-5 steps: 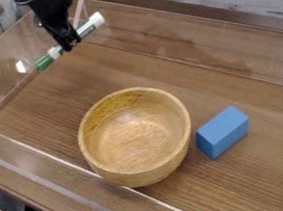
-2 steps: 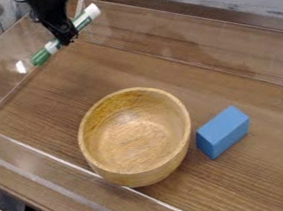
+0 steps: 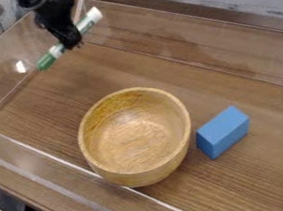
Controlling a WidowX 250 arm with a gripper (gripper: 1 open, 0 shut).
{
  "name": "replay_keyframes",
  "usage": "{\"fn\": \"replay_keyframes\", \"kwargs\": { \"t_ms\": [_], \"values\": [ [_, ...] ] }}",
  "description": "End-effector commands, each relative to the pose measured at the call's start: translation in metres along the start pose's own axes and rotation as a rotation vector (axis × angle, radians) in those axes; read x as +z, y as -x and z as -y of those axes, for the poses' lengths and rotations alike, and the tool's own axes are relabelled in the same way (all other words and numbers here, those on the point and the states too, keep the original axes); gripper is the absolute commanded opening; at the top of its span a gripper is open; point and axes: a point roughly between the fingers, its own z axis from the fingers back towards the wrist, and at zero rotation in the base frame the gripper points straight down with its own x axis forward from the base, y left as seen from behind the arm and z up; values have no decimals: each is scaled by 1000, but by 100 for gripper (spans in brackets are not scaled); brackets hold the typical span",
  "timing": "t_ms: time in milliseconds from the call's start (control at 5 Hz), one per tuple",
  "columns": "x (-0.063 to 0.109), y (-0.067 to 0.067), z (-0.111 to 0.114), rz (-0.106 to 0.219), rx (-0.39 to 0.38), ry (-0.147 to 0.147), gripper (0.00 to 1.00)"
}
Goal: Put the green marker in the brown bowl
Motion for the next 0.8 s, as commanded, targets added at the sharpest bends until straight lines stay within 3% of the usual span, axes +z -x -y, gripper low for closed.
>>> {"fn": "replay_keyframes", "kwargs": {
  "t_ms": [0,600],
  "values": [
    [11,-11,-13,30,2,-62,0],
    [17,-13,-27,52,-21,-102,0]
  ]
}}
